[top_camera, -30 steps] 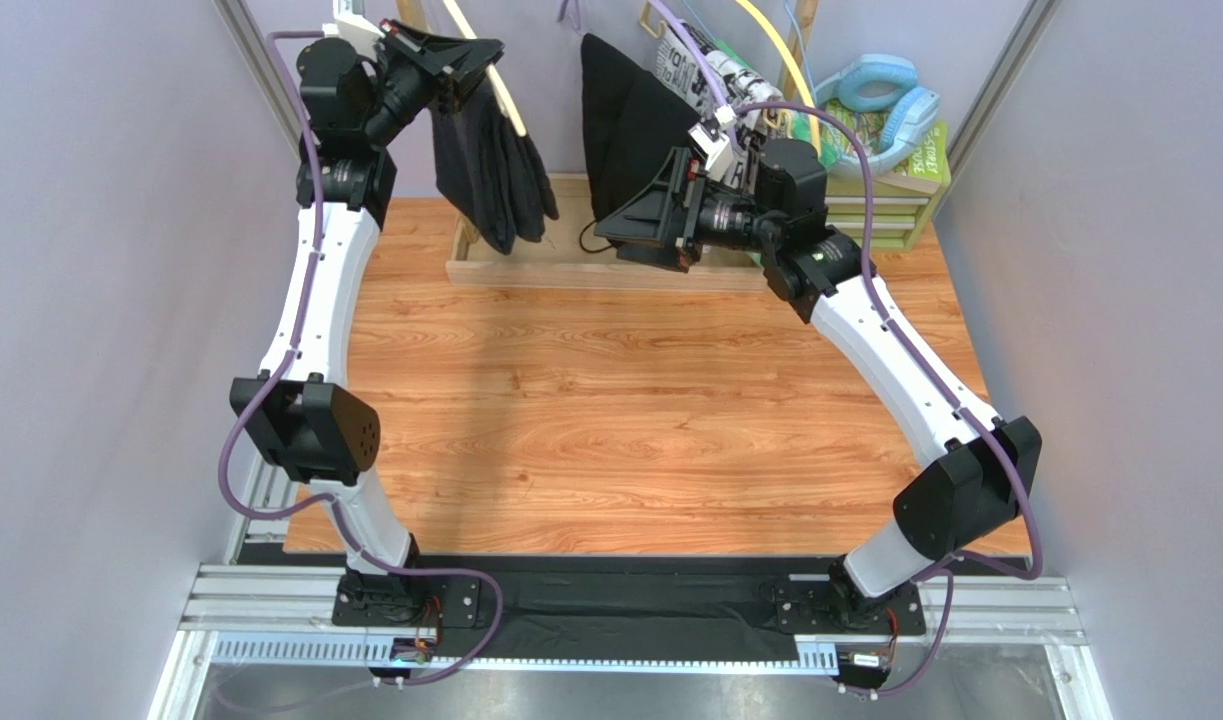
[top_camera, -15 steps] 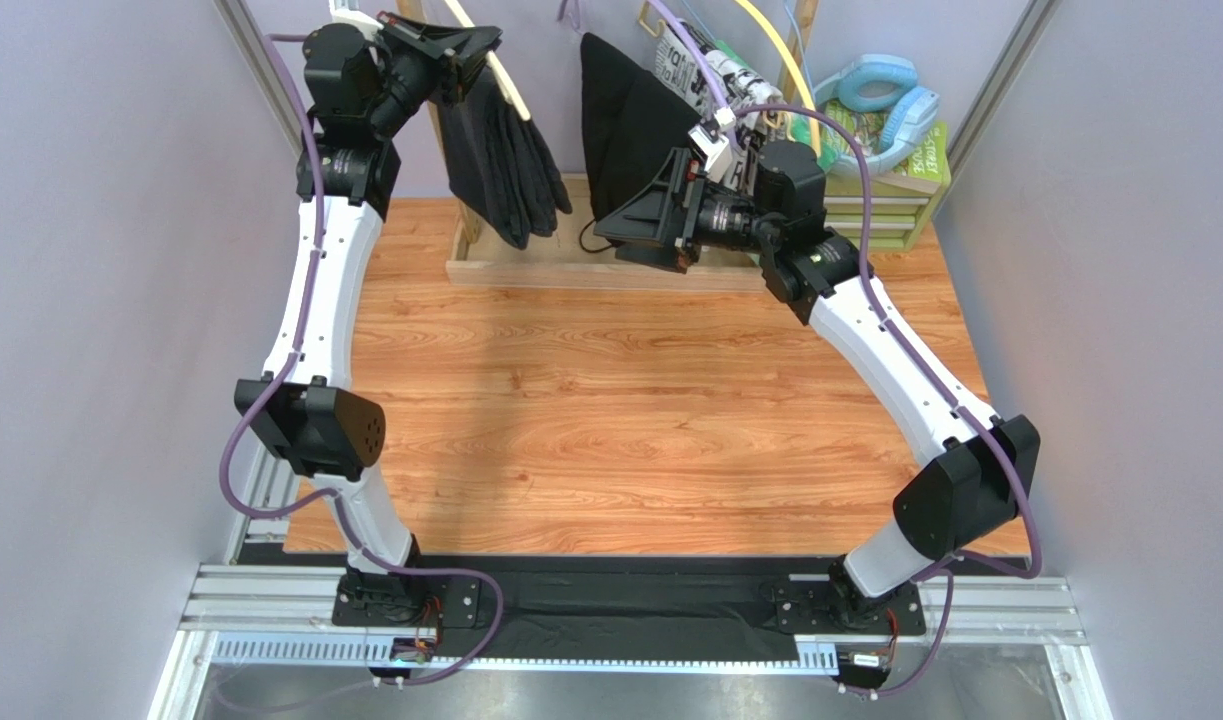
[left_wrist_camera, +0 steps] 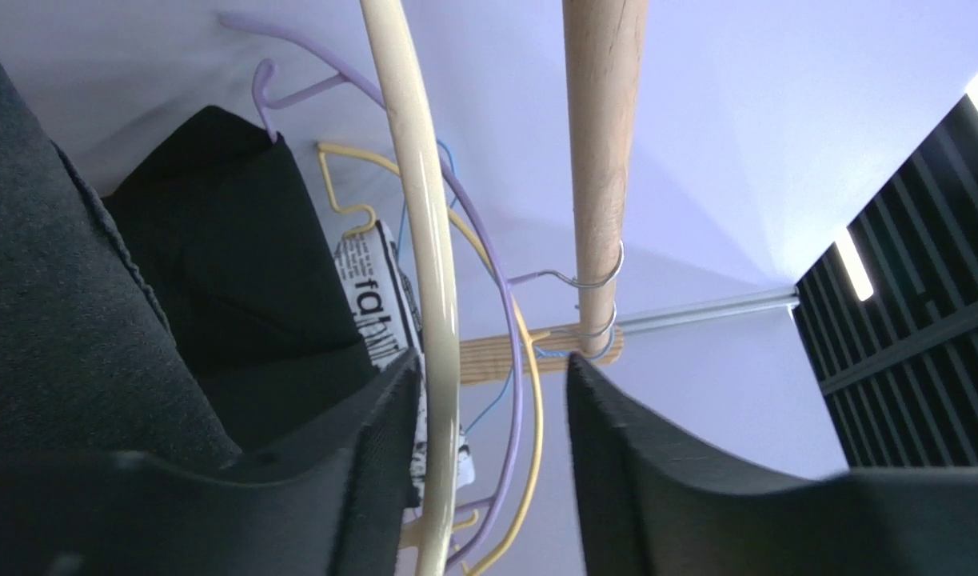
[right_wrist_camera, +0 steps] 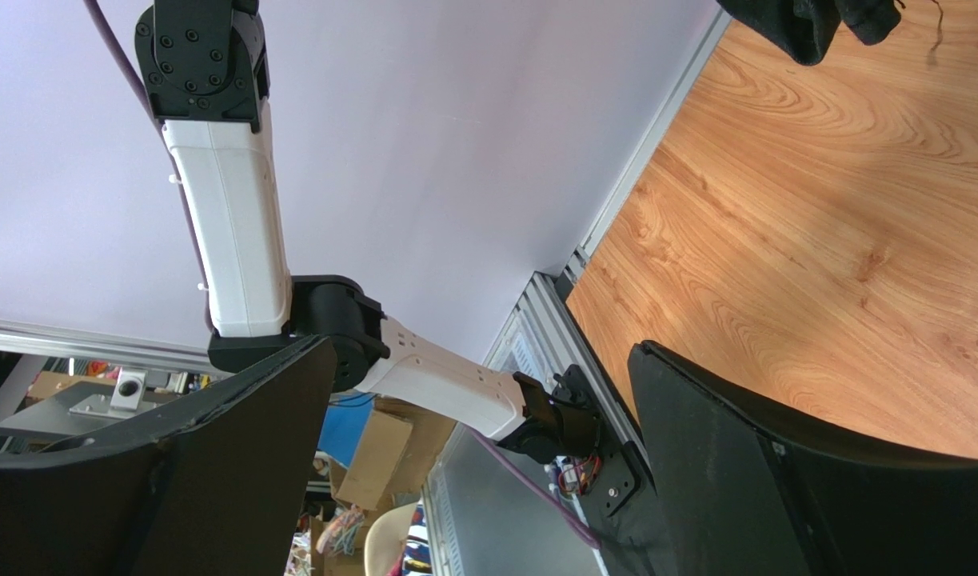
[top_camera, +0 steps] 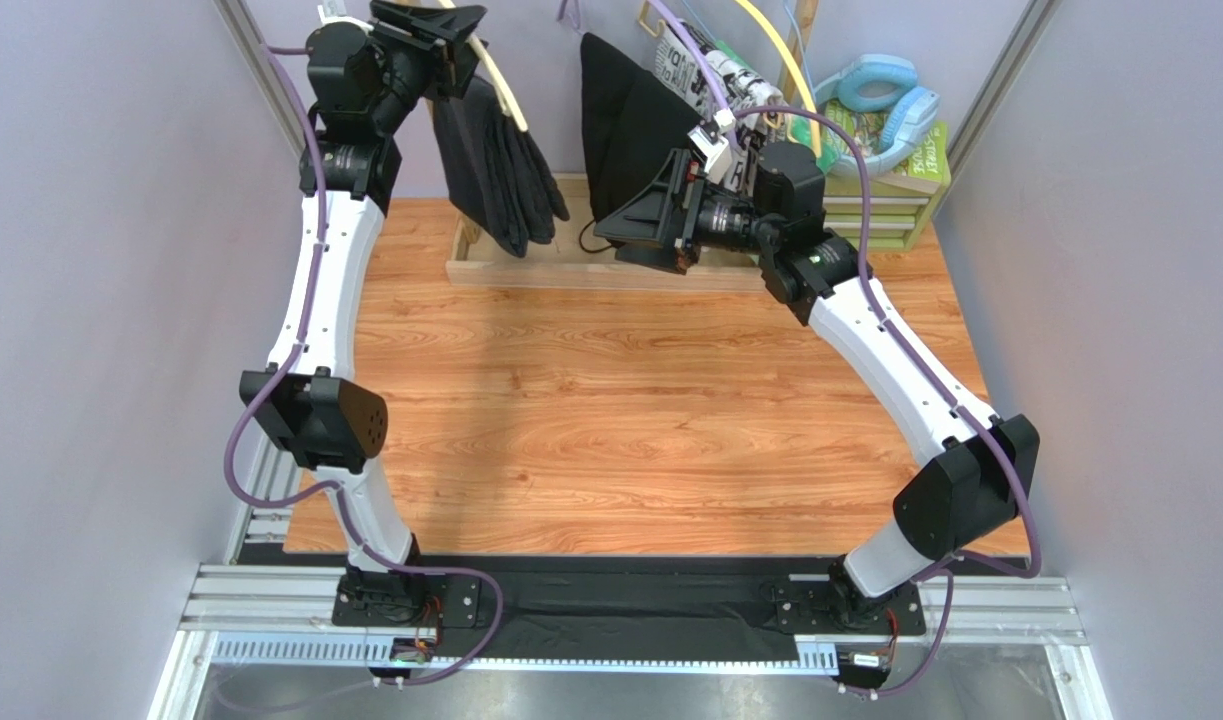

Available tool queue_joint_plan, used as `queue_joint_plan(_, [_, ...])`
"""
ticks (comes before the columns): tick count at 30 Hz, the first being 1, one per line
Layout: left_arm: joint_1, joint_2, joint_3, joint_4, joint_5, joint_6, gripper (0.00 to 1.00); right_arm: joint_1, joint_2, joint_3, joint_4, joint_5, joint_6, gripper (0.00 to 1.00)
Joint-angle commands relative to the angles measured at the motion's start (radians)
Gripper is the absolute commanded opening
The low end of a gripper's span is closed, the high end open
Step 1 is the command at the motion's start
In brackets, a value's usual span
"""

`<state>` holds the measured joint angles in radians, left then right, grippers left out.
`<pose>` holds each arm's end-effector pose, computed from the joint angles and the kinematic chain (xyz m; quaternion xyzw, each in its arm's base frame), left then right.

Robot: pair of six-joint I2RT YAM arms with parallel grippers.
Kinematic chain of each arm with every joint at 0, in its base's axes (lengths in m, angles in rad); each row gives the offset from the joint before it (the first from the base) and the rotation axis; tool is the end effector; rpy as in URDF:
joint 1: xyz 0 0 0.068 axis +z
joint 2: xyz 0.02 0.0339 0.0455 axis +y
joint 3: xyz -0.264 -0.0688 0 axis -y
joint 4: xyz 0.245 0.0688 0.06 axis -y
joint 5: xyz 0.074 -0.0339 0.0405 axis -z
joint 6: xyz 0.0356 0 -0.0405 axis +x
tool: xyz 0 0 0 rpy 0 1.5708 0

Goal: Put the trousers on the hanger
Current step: Place trousers on hanger

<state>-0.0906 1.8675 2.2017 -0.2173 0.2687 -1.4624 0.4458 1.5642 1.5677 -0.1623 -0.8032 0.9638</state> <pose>0.4140 -0.0471 0.5156 -0.3397 0.5731 -0.5824 0.4658 0.3142 0.1786 0.4227 -0.0658 0.7420 0.6135 0.2622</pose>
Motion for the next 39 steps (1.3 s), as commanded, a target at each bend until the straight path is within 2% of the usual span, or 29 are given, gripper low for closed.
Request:
queue_joint_plan(1, [0.009, -0.073, -0.031, 0.090, -0.011, 0.025, 0.61, 0.002, -0.018, 0.008, 0.037, -0.008, 0.000, 1.00])
queue_joint_plan(2, [0.009, -0.080, -0.046, 0.107, 0.000, 0.037, 0.73, 0.002, -0.024, 0.009, 0.033, -0.011, -0.005, 1.00])
queue_joint_plan(4, [0.012, -0.114, -0.101, 0.125, 0.012, 0.079, 0.84, 0.001, -0.029, 0.011, 0.020, -0.011, -0.030, 1.00])
queue_joint_plan(5, [0.015, -0.128, -0.124, 0.140, 0.020, 0.089, 0.94, -0.002, -0.032, 0.011, 0.011, -0.011, -0.037, 1.00])
queue_joint_plan(6, [0.017, -0.157, -0.146, 0.144, 0.026, 0.121, 1.00, -0.002, -0.036, 0.009, -0.005, -0.010, -0.057, 1.00])
queue_joint_plan(15, [0.081, -0.378, -0.463, 0.049, -0.059, 0.321, 1.00, -0.027, -0.102, 0.009, -0.140, 0.021, -0.233, 1.00])
queue_joint_plan(18, [0.127, -0.424, -0.531, 0.003, 0.025, 0.417, 1.00, -0.030, -0.138, 0.011, -0.216, 0.042, -0.358, 1.00])
queue_joint_plan(19, [0.140, -0.427, -0.516, -0.083, 0.053, 0.459, 0.99, -0.035, -0.147, 0.009, -0.238, 0.047, -0.388, 1.00])
queue_joint_plan(21, [0.167, -0.424, -0.482, -0.196, 0.124, 0.617, 0.99, -0.041, -0.185, 0.002, -0.304, 0.070, -0.489, 1.00])
queue_joint_plan(22, [0.175, -0.424, -0.449, -0.312, 0.141, 0.667, 0.99, -0.047, -0.202, -0.004, -0.322, 0.081, -0.520, 1.00])
queue_joint_plan(24, [0.193, -0.432, -0.436, -0.402, 0.191, 0.818, 0.99, -0.068, -0.252, -0.033, -0.370, 0.116, -0.604, 1.00])
queue_joint_plan(26, [0.196, -0.447, -0.453, -0.499, 0.245, 0.927, 1.00, -0.087, -0.283, -0.057, -0.399, 0.145, -0.654, 1.00])
queue_joint_plan(27, [0.196, -0.465, -0.488, -0.516, 0.282, 1.056, 0.99, -0.111, -0.312, -0.076, -0.436, 0.159, -0.693, 1.00])
queue_joint_plan(29, [0.196, -0.487, -0.529, -0.589, 0.354, 1.187, 0.99, -0.146, -0.343, -0.113, -0.454, 0.183, -0.717, 1.00])
queue_joint_plan(30, [0.196, -0.519, -0.589, -0.606, 0.346, 1.293, 1.00, -0.185, -0.360, -0.159, -0.463, 0.194, -0.735, 1.00])
queue_joint_plan(34, [0.193, -0.585, -0.750, -0.697, 0.333, 1.482, 0.99, -0.269, -0.427, -0.265, -0.503, 0.228, -0.783, 1.00])
queue_joint_plan(39, [0.129, -0.660, -0.963, -0.702, 0.161, 1.603, 0.99, -0.340, -0.506, -0.441, -0.493, 0.282, -0.849, 1.00])
